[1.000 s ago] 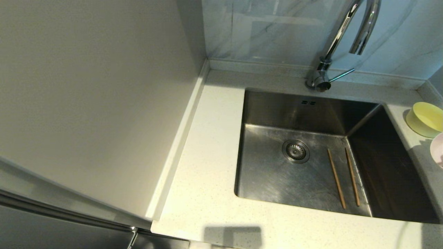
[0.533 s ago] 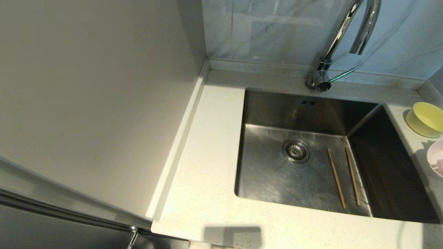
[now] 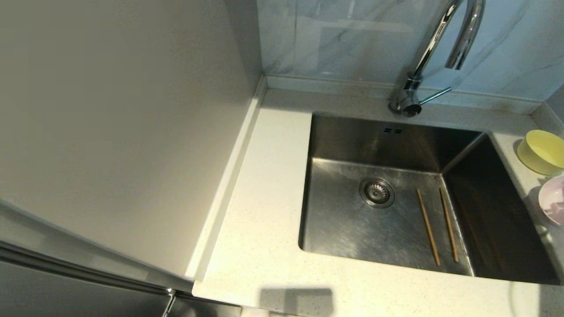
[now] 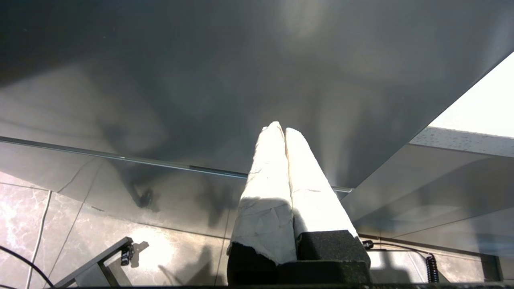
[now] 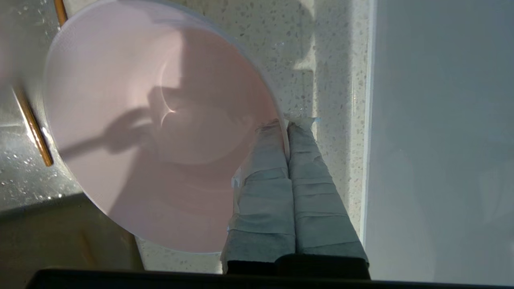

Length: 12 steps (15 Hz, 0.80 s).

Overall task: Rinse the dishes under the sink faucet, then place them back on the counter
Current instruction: Put a bowl back to the table from the sink

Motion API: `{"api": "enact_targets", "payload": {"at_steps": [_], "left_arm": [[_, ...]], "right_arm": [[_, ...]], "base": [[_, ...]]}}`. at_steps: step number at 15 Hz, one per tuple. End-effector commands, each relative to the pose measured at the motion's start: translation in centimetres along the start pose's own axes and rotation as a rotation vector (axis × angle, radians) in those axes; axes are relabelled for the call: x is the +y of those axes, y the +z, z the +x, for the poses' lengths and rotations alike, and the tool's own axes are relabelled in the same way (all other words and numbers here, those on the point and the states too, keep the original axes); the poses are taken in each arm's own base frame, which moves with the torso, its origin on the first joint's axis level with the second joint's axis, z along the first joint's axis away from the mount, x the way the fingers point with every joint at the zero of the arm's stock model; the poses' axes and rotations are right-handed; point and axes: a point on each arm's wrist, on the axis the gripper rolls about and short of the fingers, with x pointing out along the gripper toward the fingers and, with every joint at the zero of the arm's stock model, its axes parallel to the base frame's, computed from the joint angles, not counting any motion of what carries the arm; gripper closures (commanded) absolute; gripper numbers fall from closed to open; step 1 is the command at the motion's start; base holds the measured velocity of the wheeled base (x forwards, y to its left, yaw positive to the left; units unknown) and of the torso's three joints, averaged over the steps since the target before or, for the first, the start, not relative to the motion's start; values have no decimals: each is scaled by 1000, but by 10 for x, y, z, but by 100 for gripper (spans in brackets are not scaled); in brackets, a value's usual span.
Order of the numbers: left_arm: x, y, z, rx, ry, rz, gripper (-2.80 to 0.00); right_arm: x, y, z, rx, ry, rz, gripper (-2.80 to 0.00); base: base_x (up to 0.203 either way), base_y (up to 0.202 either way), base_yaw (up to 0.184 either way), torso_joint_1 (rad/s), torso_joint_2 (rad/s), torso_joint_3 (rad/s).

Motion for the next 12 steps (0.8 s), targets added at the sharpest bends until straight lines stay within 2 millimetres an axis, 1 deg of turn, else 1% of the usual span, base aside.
{"api": "enact_targets", "payload": {"at_steps": [1,4,5,6,12], "left_arm": [[0,0,0,-3,0,-1,0],[0,0,0,-3,0,-1,0],[0,0,0,-3,0,-1,0],[0,0,0,-3,0,-1,0],[0,0,0,-3,0,-1,0]], "right_arm": [[0,-1,5,12,3,-4,0],[0,-1,9,-27,-12,-24,0],[-1,0,10,-45,-20,-26,-129],[-1,0,9,-49,-21,-26,-280],[-3,4,7,-68,-30,-22,-280]], "base": [[0,0,0,0,0,0],[0,0,0,0,0,0],[0,0,0,0,0,0],[0,0,0,0,0,0],[0,0,0,0,0,0]]}}
